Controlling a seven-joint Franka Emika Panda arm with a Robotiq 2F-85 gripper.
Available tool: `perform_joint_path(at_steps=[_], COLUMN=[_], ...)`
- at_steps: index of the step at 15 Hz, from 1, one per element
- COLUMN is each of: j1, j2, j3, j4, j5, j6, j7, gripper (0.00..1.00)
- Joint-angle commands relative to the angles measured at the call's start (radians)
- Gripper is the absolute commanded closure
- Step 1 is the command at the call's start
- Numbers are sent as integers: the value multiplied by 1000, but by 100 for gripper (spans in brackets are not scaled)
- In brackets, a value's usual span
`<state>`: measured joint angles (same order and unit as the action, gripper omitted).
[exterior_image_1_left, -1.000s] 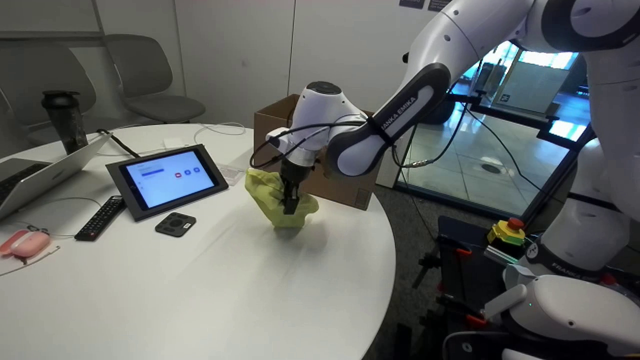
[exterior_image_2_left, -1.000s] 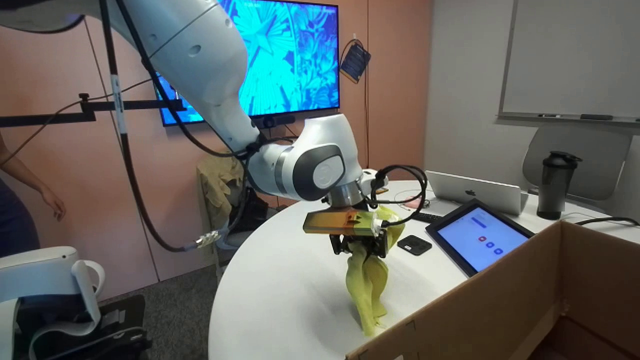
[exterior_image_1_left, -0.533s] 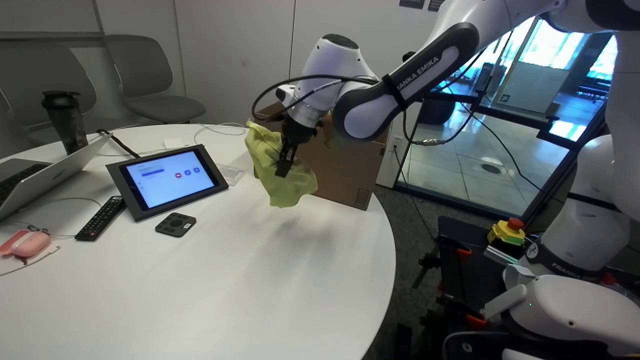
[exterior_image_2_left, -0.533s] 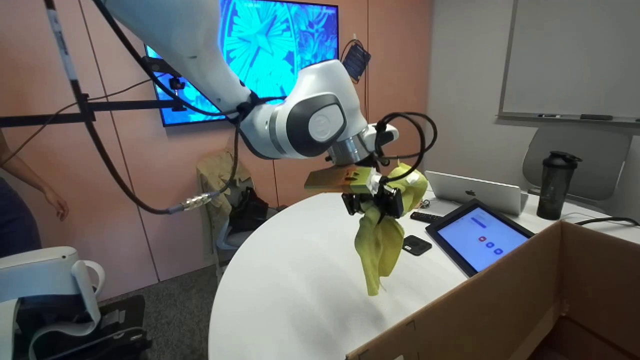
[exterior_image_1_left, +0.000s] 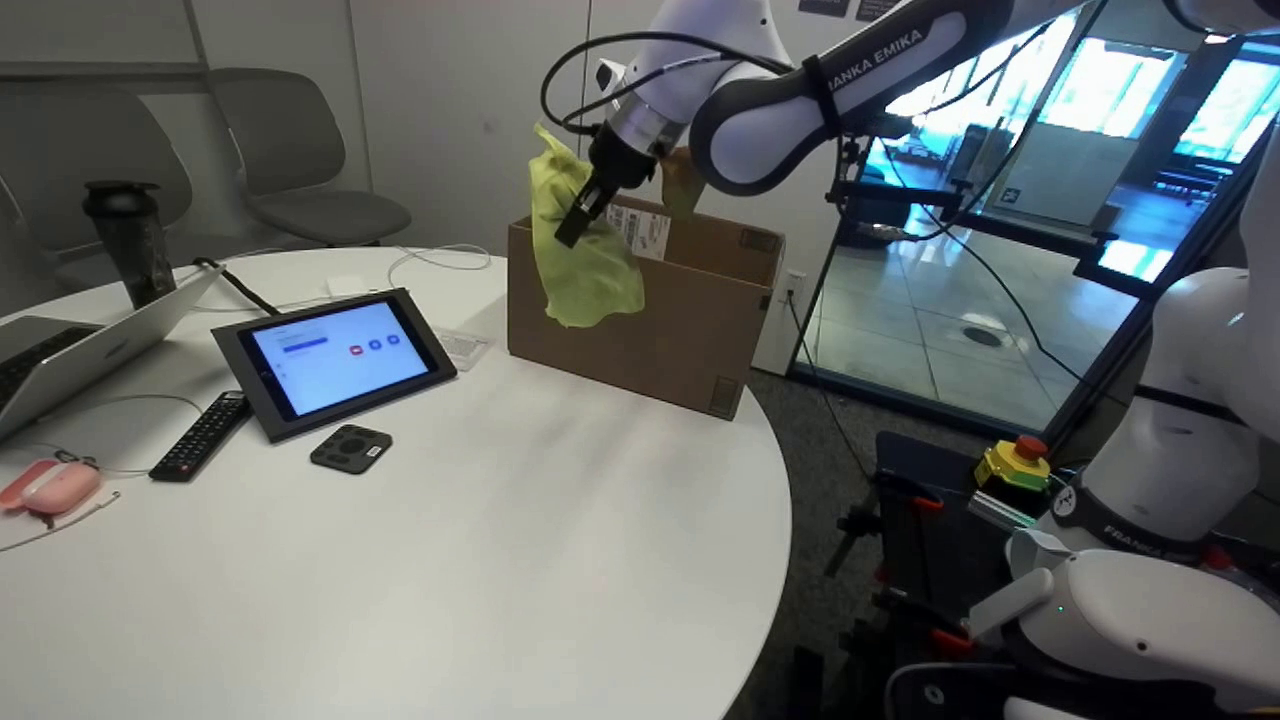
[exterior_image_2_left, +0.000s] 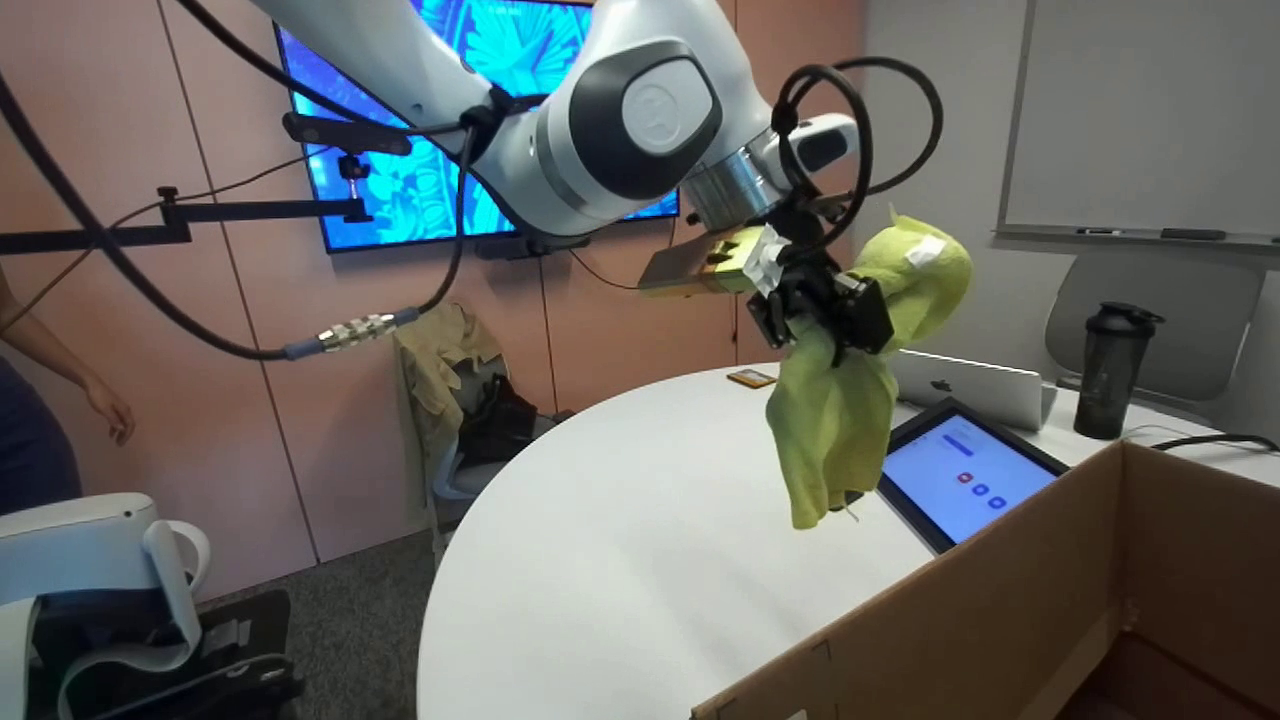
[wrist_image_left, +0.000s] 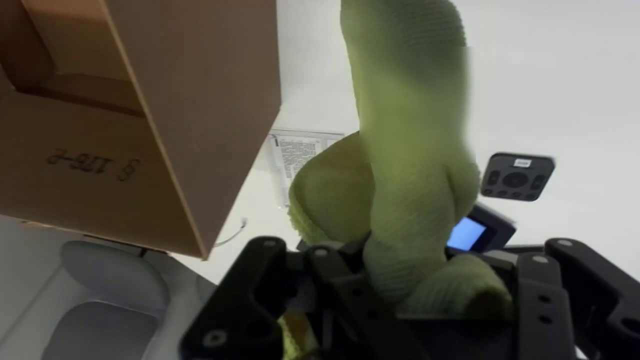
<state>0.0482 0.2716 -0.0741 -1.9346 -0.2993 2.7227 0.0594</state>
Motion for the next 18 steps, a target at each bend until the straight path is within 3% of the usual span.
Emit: perform_joint_path(at_steps=[1, 10, 18], j1=[20, 4, 22], j2=[-29, 3, 78], j3=[-76, -210, -298], j4=[60, 201, 273], j5=[-54, -148, -433], j6=[-54, -168, -288], j7=[179, 589, 1081], gripper=[99, 100, 100])
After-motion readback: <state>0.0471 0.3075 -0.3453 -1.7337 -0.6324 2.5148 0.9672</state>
